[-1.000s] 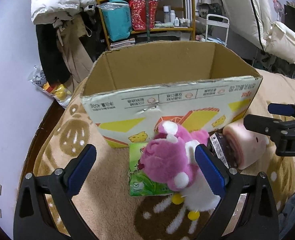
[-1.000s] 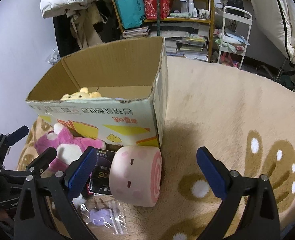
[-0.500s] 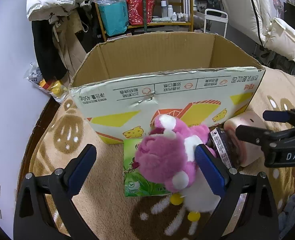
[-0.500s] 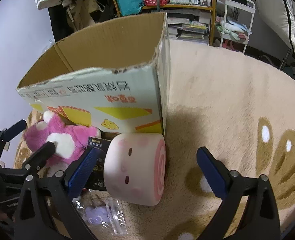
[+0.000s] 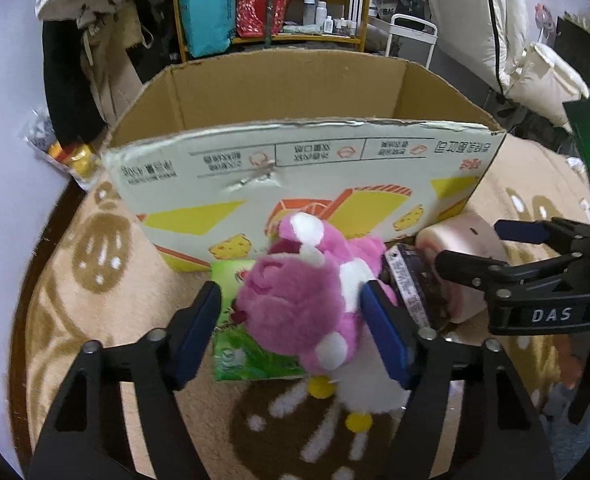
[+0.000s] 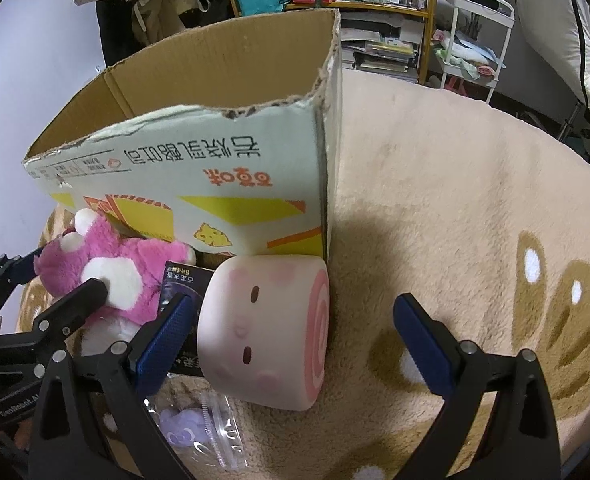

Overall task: Organize soft objects
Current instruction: 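Close left gripper on pink-and-white plush while right gripper approaches pink roll plush, then close right gripper around the pink roll plush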

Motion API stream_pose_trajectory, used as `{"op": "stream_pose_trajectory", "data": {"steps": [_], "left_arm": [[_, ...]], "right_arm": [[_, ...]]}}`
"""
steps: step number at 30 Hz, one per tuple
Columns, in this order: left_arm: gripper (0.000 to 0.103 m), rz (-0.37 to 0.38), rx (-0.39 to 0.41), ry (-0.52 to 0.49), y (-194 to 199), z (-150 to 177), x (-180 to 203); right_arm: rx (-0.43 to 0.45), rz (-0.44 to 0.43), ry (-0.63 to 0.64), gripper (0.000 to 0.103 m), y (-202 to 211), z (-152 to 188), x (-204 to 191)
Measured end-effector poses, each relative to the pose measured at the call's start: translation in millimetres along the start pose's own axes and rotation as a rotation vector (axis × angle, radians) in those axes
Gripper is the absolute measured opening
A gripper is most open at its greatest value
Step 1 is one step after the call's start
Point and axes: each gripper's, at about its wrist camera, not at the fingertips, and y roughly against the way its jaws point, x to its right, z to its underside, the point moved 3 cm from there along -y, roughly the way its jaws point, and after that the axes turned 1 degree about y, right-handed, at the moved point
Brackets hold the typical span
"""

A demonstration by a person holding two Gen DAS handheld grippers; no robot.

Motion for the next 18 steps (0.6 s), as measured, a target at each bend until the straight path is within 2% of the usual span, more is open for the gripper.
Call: {"op": "stream_pose_trajectory", "data": {"steps": [7, 18], "left_arm": [[0.062, 0.022, -0.003, 0.021, -2.1, 3.0, -1.5], [0.061, 0.007, -0.003, 0.035, 4.4, 4.4, -1.8]], "right_arm": [[-0.008, -0.006, -0.005, 0.103, -3.2, -0.7, -1.4], [-0.035, -0.002, -0.021, 0.103, -8.5, 1.9, 2.2]]}}
